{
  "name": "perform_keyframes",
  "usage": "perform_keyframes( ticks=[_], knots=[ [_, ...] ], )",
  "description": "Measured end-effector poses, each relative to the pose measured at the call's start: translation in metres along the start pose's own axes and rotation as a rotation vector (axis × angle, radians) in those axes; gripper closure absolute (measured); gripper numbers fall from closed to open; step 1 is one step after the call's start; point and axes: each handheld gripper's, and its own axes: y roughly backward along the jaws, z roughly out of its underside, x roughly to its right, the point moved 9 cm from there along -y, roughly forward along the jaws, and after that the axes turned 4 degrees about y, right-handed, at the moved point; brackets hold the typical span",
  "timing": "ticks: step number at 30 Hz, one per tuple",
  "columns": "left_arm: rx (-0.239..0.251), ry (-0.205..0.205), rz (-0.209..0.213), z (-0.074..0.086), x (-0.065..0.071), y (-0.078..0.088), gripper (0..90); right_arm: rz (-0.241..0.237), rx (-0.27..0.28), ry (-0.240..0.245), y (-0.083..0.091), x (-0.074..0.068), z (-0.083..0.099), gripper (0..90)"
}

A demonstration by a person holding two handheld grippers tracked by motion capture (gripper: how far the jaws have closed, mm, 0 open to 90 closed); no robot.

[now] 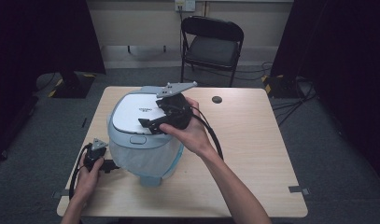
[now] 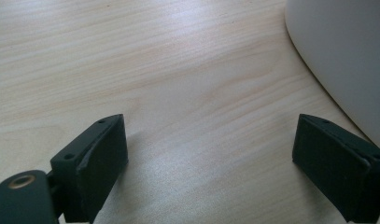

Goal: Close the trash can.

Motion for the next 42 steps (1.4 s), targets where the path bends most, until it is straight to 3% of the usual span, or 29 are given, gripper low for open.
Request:
perform_keyframes(
  ticks=[2, 24, 25, 28, 31, 38, 42],
  knots=[
    [0.0, 0.0, 0.0, 0.0, 0.0, 0.0, 9.9, 0.016, -0.006, 0.02, -0.0009, -0.0019, 0.0013, 16.9],
    [0.001, 0.0, -0.001, 0.0, 0.0, 0.0, 9.9, 0.037, -0.013, 0.043, 0.0024, -0.0104, 0.0044, 18.8],
    [0.0, 0.0, -0.001, 0.0002, 0.0, 0.0002, 9.9, 0.061, -0.027, 0.073, 0.0013, -0.01, 0.0062, 19.2],
    [0.001, 0.0, -0.002, 0.0001, 0.0, 0.0, 9.9, 0.059, -0.015, 0.063, 0.0016, -0.0108, 0.0072, 19.2],
    [0.0, 0.0, -0.002, 0.0001, 0.0, 0.0001, 9.9, 0.052, -0.038, 0.065, 0.0013, -0.0104, 0.0061, 19.2],
    [0.0, 0.0, -0.001, 0.0, -0.0001, 0.0001, 9.9, 0.042, -0.003, 0.055, 0.0008, -0.0084, 0.0058, 19.9],
    [0.0, 0.0, -0.001, 0.0, -0.0001, 0.0, 9.9, 0.025, 0.01, 0.023, 0.0024, -0.0057, 0.0046, 19.6]
  ],
)
